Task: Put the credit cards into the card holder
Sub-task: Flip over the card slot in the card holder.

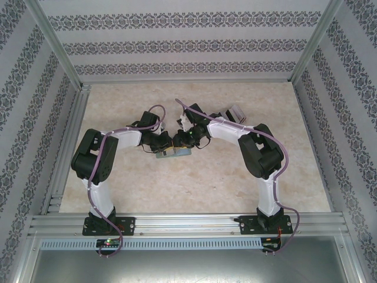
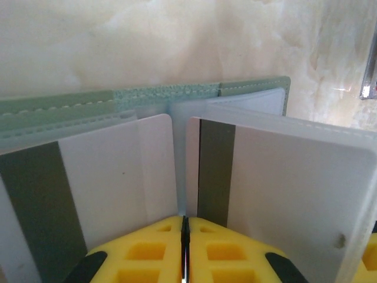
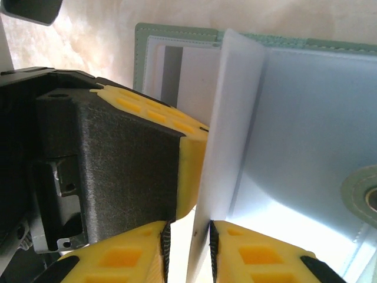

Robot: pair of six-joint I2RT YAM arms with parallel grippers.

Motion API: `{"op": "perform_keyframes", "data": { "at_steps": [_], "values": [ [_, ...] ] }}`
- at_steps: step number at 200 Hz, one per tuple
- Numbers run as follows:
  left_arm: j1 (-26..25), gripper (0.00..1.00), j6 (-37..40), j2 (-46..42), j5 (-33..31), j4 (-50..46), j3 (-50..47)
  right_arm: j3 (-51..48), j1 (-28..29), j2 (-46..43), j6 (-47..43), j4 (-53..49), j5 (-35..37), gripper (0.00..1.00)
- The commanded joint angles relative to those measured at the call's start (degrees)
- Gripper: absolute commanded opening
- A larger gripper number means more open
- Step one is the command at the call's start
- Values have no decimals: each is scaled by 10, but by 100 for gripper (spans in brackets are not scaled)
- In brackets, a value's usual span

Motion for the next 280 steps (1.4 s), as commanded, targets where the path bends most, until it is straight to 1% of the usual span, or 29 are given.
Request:
{"op": "perform_keyframes", "data": {
  "at_steps": [1, 47, 79, 112, 133, 160, 216, 260, 280],
  "values": [
    [-9, 13, -7, -40, -10, 7, -7, 17, 10, 7, 6, 17, -33, 28],
    [2, 22, -9, -87, -24, -9, -24, 32, 17, 13, 5, 13, -39, 28],
    [25, 23, -7, -133, -41, -23, -51, 50, 26, 35, 6, 8, -47, 29],
    [60, 24, -5, -188, -71, -44, -86, 66, 36, 59, 12, 10, -58, 29],
    [81, 25, -5, -216, -85, -49, -106, 64, 37, 55, 14, 12, -55, 29],
    [86, 26, -2, -224, -90, -52, -107, 56, 28, 39, 8, 6, -45, 29],
    [85, 26, -3, -176, -53, -33, -82, 3, -35, -39, -14, 2, 1, 29],
    [73, 27, -4, -141, -42, -26, -46, -36, -106, -98, -36, -3, 33, 31],
    [56, 29, -7, -113, -36, -24, -10, -47, -147, -125, -55, -18, 67, 31]
  ]
}}
